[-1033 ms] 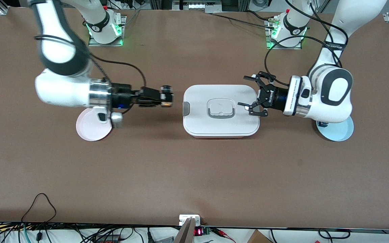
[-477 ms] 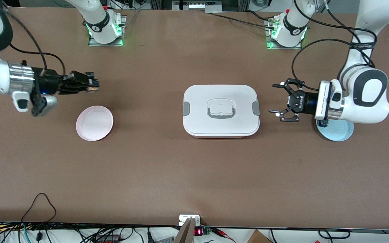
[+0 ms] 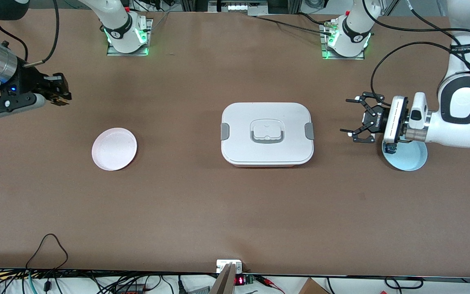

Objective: Transfer orange switch to right arm and place
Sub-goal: 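Carry the switch to the white plate while the left gripper withdraws, then lower the switch onto the white plate and open the right gripper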

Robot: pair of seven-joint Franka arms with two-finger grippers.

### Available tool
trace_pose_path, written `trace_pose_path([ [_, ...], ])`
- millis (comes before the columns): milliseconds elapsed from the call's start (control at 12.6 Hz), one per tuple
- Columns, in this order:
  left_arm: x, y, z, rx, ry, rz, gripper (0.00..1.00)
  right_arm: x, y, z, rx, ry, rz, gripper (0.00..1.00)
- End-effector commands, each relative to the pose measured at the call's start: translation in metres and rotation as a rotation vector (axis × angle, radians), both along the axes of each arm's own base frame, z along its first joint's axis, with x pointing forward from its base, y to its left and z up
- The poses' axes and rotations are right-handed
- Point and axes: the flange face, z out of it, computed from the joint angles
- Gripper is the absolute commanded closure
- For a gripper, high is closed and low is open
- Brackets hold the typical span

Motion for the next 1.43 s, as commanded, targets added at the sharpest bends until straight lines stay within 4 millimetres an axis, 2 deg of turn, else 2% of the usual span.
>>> trace_pose_path([
  [0, 0.000, 0.019, 0.023, 0.178, 0.029, -0.019, 0.00, 0.001, 0.001, -0.035, -0.037, -0.041, 0.000, 1.00],
  [79, 0.001, 0.026, 0.034, 0.264, 0.042, -0.017, 0.00, 0.002, 0.000, -0.053, -0.036, -0.050, 0.000, 1.00],
  [318, -0.002, 0.042, 0.046, 0.483, 0.126, 0.025, 0.00, -0.001, -0.004, -0.117, -0.030, -0.082, -0.007, 1.00],
  [477, 0.000, 0.043, 0.071, 0.655, 0.179, 0.114, 0.00, -0.005, -0.005, -0.169, -0.027, -0.110, -0.016, 1.00],
  [715, 0.007, 0.044, 0.102, 0.889, 0.274, 0.328, 0.00, -0.004, -0.001, -0.236, -0.031, -0.139, -0.042, 1.00],
  [874, 0.018, 0.052, 0.110, 1.008, 0.332, 0.605, 0.00, 0.001, 0.007, -0.285, -0.027, -0.180, -0.043, 1.00],
  [954, 0.020, 0.055, 0.115, 1.053, 0.358, 0.725, 0.00, 0.003, 0.011, -0.299, -0.027, -0.193, -0.049, 1.00],
  [1113, 0.021, 0.035, 0.125, 1.173, 0.369, 0.860, 0.00, 0.002, 0.029, -0.321, -0.016, -0.216, -0.043, 1.00],
  [1192, 0.020, 0.025, 0.134, 1.211, 0.373, 0.919, 0.00, 0.004, 0.031, -0.332, -0.014, -0.227, -0.052, 1.00],
  [1351, 0.019, 0.019, 0.148, 1.223, 0.403, 0.972, 0.00, 0.004, 0.038, -0.354, -0.008, -0.246, -0.052, 1.00],
])
